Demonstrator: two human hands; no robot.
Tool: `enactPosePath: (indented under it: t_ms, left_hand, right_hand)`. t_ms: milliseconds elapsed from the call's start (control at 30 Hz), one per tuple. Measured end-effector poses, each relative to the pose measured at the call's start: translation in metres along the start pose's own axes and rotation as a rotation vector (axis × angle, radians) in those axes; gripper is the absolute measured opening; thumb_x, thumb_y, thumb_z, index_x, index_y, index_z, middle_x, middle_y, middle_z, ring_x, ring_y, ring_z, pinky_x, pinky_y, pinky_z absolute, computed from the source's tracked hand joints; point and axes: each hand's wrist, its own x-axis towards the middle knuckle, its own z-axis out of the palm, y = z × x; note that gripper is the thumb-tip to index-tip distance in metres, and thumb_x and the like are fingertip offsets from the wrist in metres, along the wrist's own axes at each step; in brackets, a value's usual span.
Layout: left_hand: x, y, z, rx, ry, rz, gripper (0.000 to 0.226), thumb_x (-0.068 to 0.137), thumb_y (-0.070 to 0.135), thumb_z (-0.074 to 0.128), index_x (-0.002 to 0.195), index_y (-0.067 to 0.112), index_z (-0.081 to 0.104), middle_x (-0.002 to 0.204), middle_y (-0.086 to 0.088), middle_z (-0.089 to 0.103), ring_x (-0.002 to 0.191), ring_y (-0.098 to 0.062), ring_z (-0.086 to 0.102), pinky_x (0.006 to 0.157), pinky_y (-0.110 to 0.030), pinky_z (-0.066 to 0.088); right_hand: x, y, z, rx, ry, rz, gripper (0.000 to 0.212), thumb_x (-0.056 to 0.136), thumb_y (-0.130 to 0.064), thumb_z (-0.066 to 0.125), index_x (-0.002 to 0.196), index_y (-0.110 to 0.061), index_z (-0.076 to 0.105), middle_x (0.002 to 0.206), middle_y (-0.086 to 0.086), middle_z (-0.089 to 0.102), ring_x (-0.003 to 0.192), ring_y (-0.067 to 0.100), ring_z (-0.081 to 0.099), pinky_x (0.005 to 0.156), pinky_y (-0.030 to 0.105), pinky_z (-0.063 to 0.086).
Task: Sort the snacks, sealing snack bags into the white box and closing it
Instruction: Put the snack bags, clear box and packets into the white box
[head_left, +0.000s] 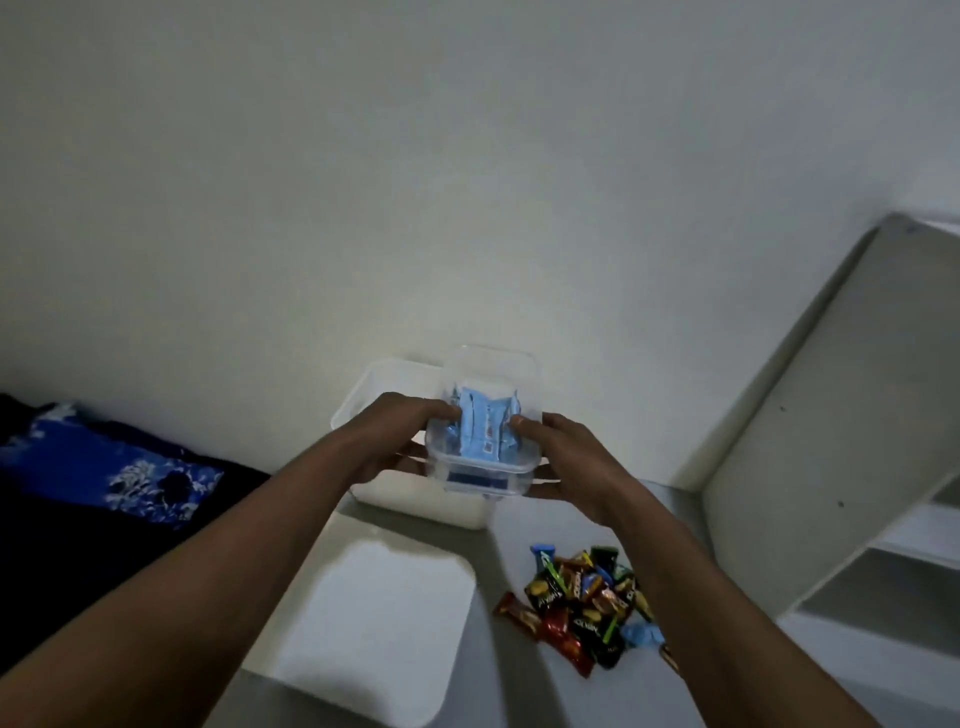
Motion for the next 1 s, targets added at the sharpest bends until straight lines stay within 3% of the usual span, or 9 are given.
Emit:
enactPosePath:
  t_ms: [100,200,433,600,700,833,1000]
  left_hand:
    - [0.031,0.024,-0.037,0.015,0.003,0.0,0.029,0.085,0.026,0.069,0.11,0.01,0.07,0.11,-0.014,0.072,0.073,-0.029,0.067,0.077,-0.046,0.059]
    - [0.071,0.039,-0.07,0.022,-0.023,-0.031,0.035,0.087,0.026,0.065,0.117,0.009,0.066,0.116,-0.015,0.067,0.084,-0.033,0.066,0.081,-0.048,0.058]
    - [0.169,0.035,-0.11,0.077,0.008,-0.195,0.037,0.084,0.02,0.061,0.119,0.009,0.061,0.124,-0.015,0.06,0.09,-0.031,0.061,0.082,-0.043,0.056]
    - [0.216,0.01,-0.116,0.106,-0.003,-0.314,0.041,0.082,0.015,0.057,0.122,0.009,0.057,0.119,-0.014,0.063,0.1,-0.03,0.064,0.09,-0.04,0.053]
    - [0.233,-0.007,-0.117,0.117,-0.005,-0.369,0.045,0.077,0.016,0.058,0.122,0.008,0.056,0.112,-0.015,0.065,0.102,-0.032,0.065,0.093,-0.042,0.054]
    - [0.252,-0.027,-0.12,0.113,0.002,-0.423,0.05,0.071,0.018,0.056,0.12,0.008,0.057,0.113,-0.017,0.066,0.102,-0.033,0.066,0.096,-0.045,0.053]
    - [0.268,-0.049,-0.122,0.109,0.006,-0.483,0.04,0.08,0.017,0.054,0.119,0.008,0.056,0.113,-0.017,0.066,0.105,-0.032,0.064,0.098,-0.046,0.051]
  right_hand:
    - [0.036,-0.031,0.024,-0.024,-0.006,-0.004,0.036,0.095,-0.036,0.063,0.125,-0.016,0.058,0.111,0.006,0.072,0.097,0.029,0.072,0.08,0.042,0.062]
    - [0.081,-0.049,0.046,-0.045,-0.008,0.02,0.036,0.095,-0.036,0.062,0.124,-0.016,0.057,0.113,0.005,0.069,0.097,0.026,0.071,0.08,0.039,0.062]
    - [0.185,-0.048,0.082,-0.049,0.012,0.192,0.01,0.096,-0.025,0.062,0.103,-0.017,0.058,0.101,0.003,0.066,0.095,0.022,0.067,0.093,0.041,0.058]
    - [0.235,-0.017,0.094,-0.108,0.042,0.309,0.033,0.092,-0.025,0.065,0.122,-0.012,0.059,0.114,0.008,0.066,0.106,0.027,0.066,0.097,0.045,0.056]
    - [0.252,-0.003,0.102,-0.138,0.043,0.387,0.033,0.09,-0.022,0.066,0.12,-0.01,0.059,0.114,0.008,0.066,0.104,0.026,0.065,0.097,0.043,0.055]
    - [0.277,0.009,0.112,-0.173,0.049,0.456,0.05,0.075,-0.022,0.074,0.12,-0.003,0.061,0.11,0.016,0.071,0.1,0.031,0.071,0.092,0.047,0.058]
    - [0.296,0.021,0.123,-0.234,0.067,0.478,0.035,0.087,-0.008,0.066,0.12,0.003,0.061,0.109,0.019,0.07,0.096,0.031,0.072,0.083,0.042,0.061]
